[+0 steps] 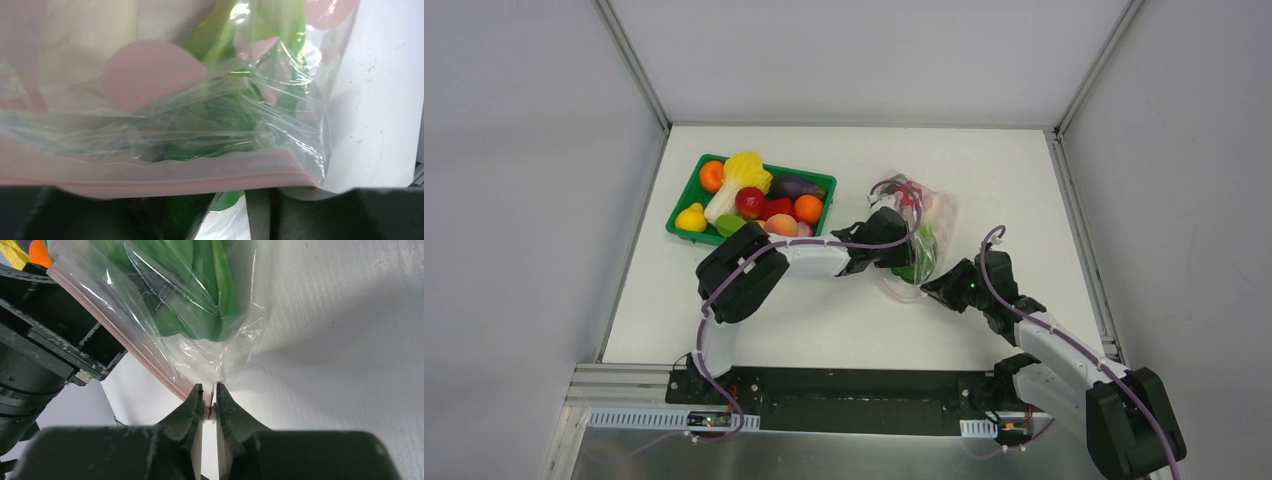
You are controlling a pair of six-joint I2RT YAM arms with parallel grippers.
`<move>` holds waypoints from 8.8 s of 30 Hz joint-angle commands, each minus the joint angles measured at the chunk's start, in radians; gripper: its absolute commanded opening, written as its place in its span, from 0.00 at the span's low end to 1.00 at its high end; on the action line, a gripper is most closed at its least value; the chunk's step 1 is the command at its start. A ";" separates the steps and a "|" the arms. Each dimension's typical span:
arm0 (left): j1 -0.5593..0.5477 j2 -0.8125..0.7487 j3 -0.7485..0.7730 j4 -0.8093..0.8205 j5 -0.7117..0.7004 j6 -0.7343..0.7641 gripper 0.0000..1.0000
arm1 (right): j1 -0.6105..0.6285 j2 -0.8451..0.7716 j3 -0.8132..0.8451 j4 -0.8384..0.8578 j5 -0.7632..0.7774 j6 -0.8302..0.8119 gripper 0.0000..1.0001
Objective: Open the zip-top bag and remove the fake food
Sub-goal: Pick up the fake vegetable from the zipper food storage bag, then place the fake vegetable in the bin, then pick up the fake vegetable from the zipper food storage bag.
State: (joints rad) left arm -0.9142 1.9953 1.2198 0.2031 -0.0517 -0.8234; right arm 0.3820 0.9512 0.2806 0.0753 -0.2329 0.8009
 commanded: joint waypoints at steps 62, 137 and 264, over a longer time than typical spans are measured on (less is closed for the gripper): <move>0.055 -0.620 0.338 -1.353 0.373 0.460 0.00 | 0.004 -0.151 0.054 -0.280 0.351 0.046 0.01; 0.756 -0.339 0.184 -1.004 -0.651 1.030 0.12 | -0.002 -0.096 0.127 -0.350 0.294 -0.045 0.00; -0.193 -0.318 -0.138 -0.167 -0.478 0.307 0.26 | 0.065 -0.197 0.259 -0.440 0.138 0.166 0.00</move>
State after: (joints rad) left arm -1.1007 1.6913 1.1019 -0.0334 -0.4801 -0.5522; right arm 0.4389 0.7586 0.4900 -0.3717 -0.0689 0.9577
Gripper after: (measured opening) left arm 0.271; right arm 0.127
